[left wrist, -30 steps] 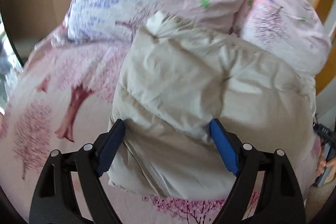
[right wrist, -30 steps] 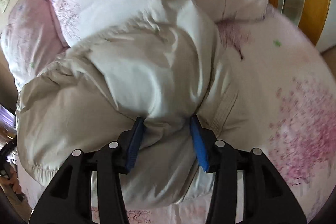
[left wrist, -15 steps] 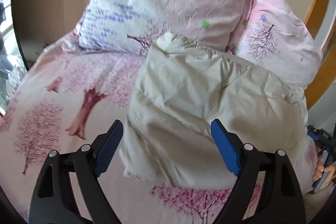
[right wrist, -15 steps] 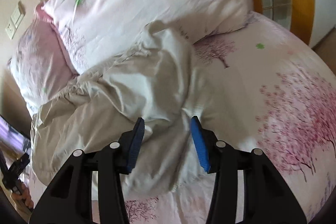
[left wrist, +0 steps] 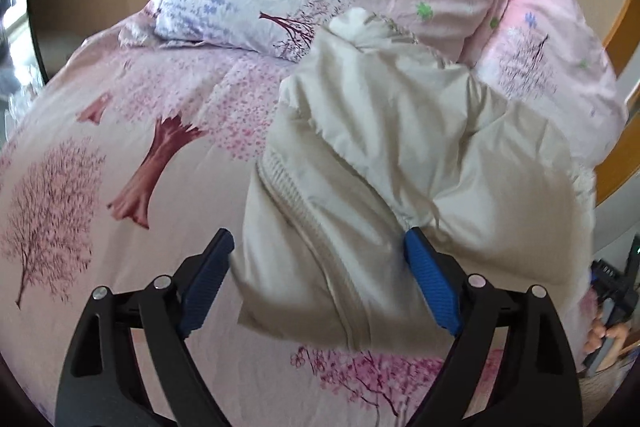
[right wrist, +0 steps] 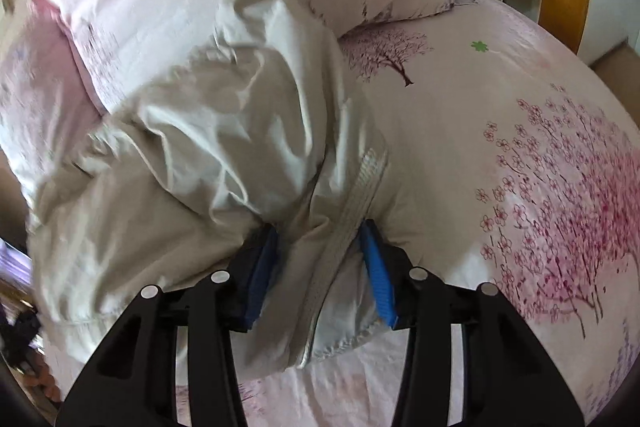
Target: Fold large clothes
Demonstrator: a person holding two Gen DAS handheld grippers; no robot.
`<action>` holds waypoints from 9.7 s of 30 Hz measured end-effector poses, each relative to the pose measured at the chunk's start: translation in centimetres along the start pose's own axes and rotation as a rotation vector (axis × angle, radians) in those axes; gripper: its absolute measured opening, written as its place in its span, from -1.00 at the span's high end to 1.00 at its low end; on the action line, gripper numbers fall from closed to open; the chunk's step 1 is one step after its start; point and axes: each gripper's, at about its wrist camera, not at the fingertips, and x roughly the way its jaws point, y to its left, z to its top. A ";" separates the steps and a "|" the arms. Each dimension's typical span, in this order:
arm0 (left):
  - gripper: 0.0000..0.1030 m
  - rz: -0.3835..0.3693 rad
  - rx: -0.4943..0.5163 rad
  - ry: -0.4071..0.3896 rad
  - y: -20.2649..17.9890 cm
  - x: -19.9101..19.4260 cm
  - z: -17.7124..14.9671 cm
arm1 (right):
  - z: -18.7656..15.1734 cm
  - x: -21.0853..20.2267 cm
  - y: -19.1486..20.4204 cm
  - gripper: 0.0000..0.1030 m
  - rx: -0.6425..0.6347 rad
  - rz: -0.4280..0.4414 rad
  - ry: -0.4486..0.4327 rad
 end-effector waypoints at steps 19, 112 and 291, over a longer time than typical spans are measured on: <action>-0.64 -0.292 -0.341 0.048 4.2 -1.5 -3.9 | -3.3 -1.2 -7.3 -0.37 0.510 0.343 0.061; -0.06 -0.291 -0.486 -0.230 12.6 -11.0 -12.2 | -17.3 -2.6 28.3 0.66 -0.682 0.215 0.175; -0.60 -0.252 0.642 -0.098 -26.6 -0.9 -7.1 | -2.1 -5.6 -2.0 0.66 -0.191 0.406 0.180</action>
